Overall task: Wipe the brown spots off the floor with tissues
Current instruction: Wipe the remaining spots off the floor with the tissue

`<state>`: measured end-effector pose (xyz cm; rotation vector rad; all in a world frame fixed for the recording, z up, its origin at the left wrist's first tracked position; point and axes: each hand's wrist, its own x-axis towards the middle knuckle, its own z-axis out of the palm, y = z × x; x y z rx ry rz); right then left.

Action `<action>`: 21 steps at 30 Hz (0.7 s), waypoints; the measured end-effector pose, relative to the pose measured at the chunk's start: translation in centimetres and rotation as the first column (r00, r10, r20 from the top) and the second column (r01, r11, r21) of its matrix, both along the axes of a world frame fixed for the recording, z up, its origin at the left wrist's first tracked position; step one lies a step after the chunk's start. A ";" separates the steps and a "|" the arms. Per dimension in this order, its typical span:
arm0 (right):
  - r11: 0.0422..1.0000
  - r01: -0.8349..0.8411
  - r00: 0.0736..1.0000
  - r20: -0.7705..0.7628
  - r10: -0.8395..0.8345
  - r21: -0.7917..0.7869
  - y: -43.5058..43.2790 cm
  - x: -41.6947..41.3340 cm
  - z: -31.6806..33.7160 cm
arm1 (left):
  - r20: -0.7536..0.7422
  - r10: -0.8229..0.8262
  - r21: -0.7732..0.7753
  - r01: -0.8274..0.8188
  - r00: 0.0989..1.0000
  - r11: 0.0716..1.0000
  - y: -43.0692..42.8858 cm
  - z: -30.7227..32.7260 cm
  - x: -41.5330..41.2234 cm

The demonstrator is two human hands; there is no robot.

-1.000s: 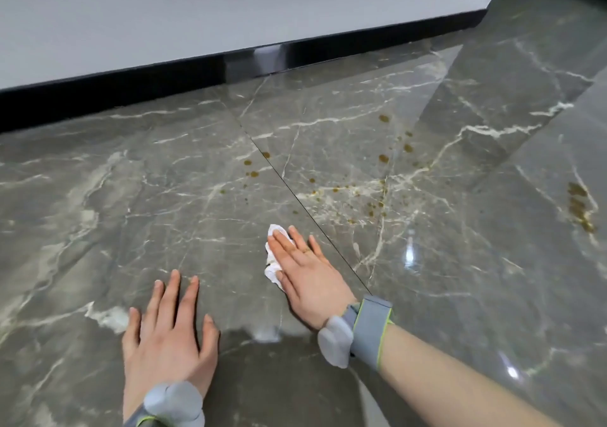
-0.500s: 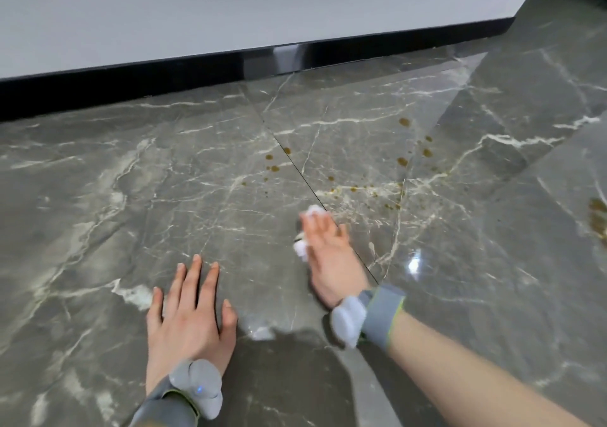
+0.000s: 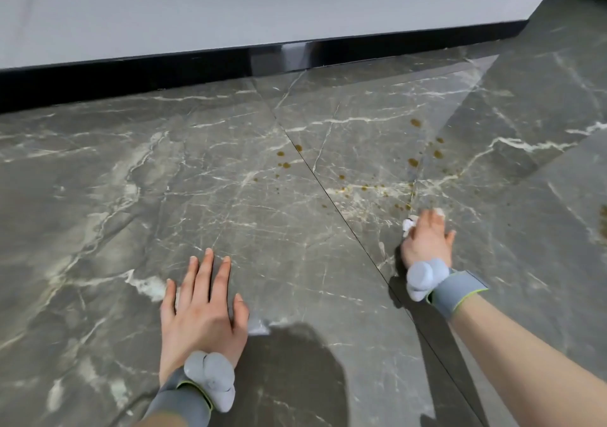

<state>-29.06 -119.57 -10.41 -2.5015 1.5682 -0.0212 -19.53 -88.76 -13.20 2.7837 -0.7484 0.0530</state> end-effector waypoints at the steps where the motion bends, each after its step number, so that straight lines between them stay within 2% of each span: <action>1: 0.993 -0.116 0.993 0.026 0.117 -0.008 1.4 1.2 -0.1 | 0.000 0.002 0.000 -0.002 1.000 1.000 0.0 0.0 0.0; 3: 0.895 -0.446 0.892 0.081 0.446 -0.014 5.9 3.6 -0.4 | -0.005 0.001 -0.003 -0.001 1.000 1.000 0.0 0.0 0.0; 5: 0.708 -0.706 0.705 0.115 0.700 0.012 10.9 5.2 -0.7 | -0.006 0.000 0.002 0.000 1.000 1.000 0.0 -0.1 0.0; 7: 0.569 -0.822 0.566 0.137 0.813 0.020 13.3 5.6 -0.8 | -0.001 -0.007 0.013 0.007 1.000 1.000 0.1 -0.1 0.0; 8: 0.537 -0.843 0.535 0.121 0.836 0.013 12.9 5.4 -0.7 | -0.001 -0.011 0.019 0.011 1.000 1.000 0.1 -0.1 0.0; 9: 0.543 -0.840 0.541 0.099 0.835 0.006 11.6 5.0 -0.6 | -0.002 -0.013 0.020 0.013 1.000 1.000 0.1 -0.1 0.0; 11: 0.665 -0.747 0.664 0.066 0.745 0.005 7.6 3.5 -0.7 | 0.000 -0.009 0.018 0.009 1.000 1.000 0.1 -0.2 0.1; 13: 0.857 -0.515 0.857 0.037 0.515 0.018 2.5 0.7 -0.7 | -0.001 -0.008 0.021 0.008 1.000 1.000 0.1 -0.3 0.0; 15: 0.979 -0.204 0.979 0.007 0.204 0.006 -1.9 -2.1 -0.2 | 0.011 0.001 0.013 -0.001 1.000 1.000 0.1 -0.4 -0.1; 17: 0.999 0.028 0.999 -0.019 -0.027 0.039 -4.2 -3.3 0.3 | 0.017 0.006 0.006 -0.006 1.000 1.000 0.1 -0.5 -0.1; 18: 0.995 0.083 0.997 -0.016 -0.082 0.056 -4.4 -3.0 0.4 | 0.022 0.004 0.005 -0.004 1.000 1.000 0.1 -0.5 -0.1; 20: 0.998 0.040 0.999 -0.007 -0.040 0.055 -2.8 -0.7 0.2 | 0.028 0.003 0.009 -0.003 1.000 1.000 0.0 -0.4 -0.1; 21: 0.998 -0.061 0.998 0.006 0.061 0.033 -1.3 0.8 0.0 | 0.029 0.001 0.012 -0.001 1.000 1.000 0.0 -0.4 -0.1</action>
